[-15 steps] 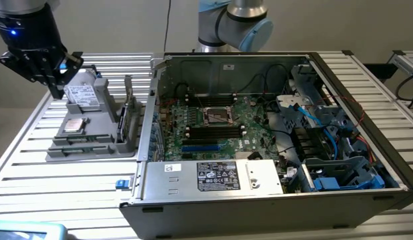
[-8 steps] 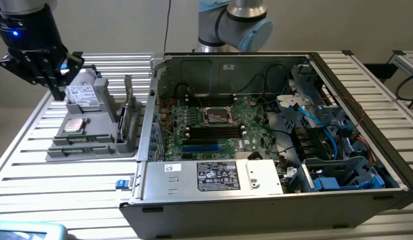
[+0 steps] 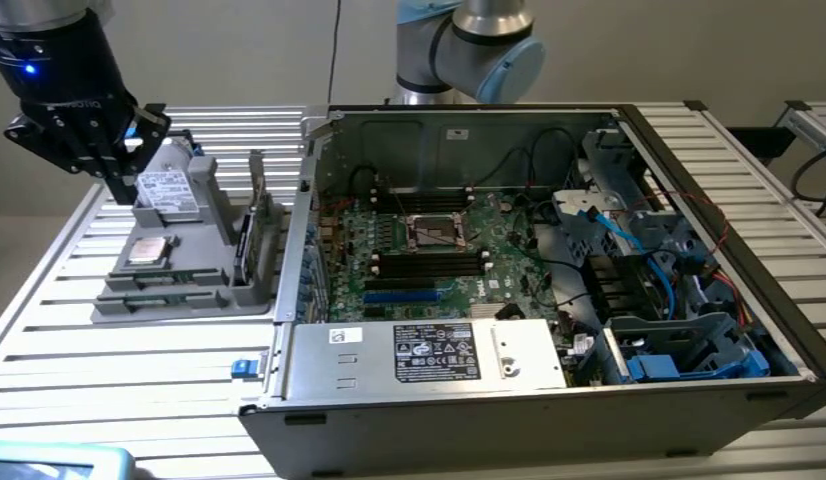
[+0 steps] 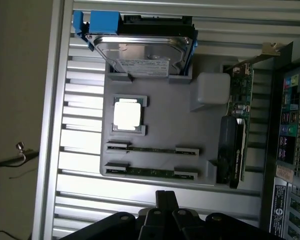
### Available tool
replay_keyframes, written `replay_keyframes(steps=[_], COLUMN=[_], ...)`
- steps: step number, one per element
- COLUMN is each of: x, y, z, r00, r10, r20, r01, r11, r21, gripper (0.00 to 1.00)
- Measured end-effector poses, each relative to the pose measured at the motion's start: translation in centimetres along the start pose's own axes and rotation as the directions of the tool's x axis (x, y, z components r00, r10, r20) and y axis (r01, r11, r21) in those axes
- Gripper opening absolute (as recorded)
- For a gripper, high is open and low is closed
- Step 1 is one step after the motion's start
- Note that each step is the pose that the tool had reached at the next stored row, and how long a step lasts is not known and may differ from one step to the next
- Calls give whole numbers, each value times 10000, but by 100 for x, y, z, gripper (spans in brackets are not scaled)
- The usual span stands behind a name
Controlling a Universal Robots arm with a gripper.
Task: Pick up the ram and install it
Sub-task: 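Pick up the ram and move it above insertion slot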
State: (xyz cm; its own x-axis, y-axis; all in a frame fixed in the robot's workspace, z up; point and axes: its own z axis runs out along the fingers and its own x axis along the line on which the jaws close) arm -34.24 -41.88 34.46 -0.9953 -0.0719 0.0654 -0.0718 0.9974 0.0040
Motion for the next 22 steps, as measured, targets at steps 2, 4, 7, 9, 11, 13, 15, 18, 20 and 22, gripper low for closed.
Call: replay_keyframes(steps=[2,4,7,9,11,13,15,18,20,22], x=[1,1,1,1,1,1,1,1,1,1], y=[0,0,0,0,0,0,0,0,0,0], z=[0,0,0,0,1,1,0,0,1,0], r00=[10000,10000,10000,10000,10000,10000,10000,10000,10000,10000], r10=[1,2,1,1,1,1,1,1,1,1], r20=[0,0,0,0,0,0,1,0,1,0], r01=[-1,-2,-1,-1,-1,-1,-1,-1,-1,-1], r11=[10000,10000,10000,10000,10000,10000,10000,10000,10000,10000], r21=[0,1,0,0,0,0,0,0,0,1], gripper=[11,11,11,11,11,11,18,30,36,36])
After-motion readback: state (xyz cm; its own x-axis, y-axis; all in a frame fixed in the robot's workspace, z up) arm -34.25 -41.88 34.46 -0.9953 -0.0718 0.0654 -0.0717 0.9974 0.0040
